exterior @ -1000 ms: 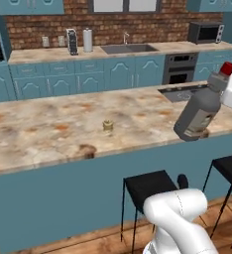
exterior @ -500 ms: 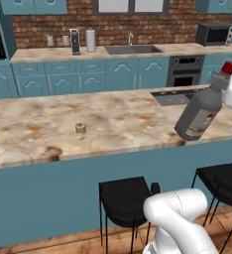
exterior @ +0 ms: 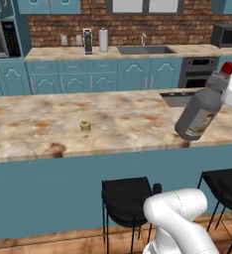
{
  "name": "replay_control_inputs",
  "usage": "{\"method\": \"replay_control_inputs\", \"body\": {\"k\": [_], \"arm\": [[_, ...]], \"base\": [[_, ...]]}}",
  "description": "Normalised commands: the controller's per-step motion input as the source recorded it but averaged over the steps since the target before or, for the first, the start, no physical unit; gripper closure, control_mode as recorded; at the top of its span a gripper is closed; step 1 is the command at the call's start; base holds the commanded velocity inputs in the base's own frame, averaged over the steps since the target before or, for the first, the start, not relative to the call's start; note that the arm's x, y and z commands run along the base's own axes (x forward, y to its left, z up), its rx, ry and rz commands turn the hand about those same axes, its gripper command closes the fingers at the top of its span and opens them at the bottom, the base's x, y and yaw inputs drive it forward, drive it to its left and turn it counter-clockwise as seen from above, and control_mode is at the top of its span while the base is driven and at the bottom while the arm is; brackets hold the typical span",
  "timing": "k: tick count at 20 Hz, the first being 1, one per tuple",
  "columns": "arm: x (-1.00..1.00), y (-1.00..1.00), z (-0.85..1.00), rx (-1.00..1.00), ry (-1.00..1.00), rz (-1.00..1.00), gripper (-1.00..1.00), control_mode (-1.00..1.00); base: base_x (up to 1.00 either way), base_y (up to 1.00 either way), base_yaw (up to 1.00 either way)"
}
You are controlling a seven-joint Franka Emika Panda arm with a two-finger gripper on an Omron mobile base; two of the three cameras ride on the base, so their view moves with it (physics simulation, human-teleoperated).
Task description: Get the candle and the liquor from the cabinet and move them to the dining counter.
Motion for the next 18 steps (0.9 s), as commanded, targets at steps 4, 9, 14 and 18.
{"method": "replay_control_inputs", "body": {"k": [4,9,14,18], "arm": [[0.61,-0.35,-0.29,0.00,0.11,0.19,1.00,-1.00],[0.67,-0.49,-0.36,-0.05,0.15,0.17,1.00,-1.00],[0.71,-0.20,-0.33,-0.04,0.07,0.16,1.00,-1.00],[0.57,-0.01,-0.35,-0.05,-0.01,0.12,1.00,-1.00]], "base": [[0.00,0.00,0.00],[0.00,0.00,0.00],[0.00,0.00,0.00],[0.00,0.00,0.00]]}}
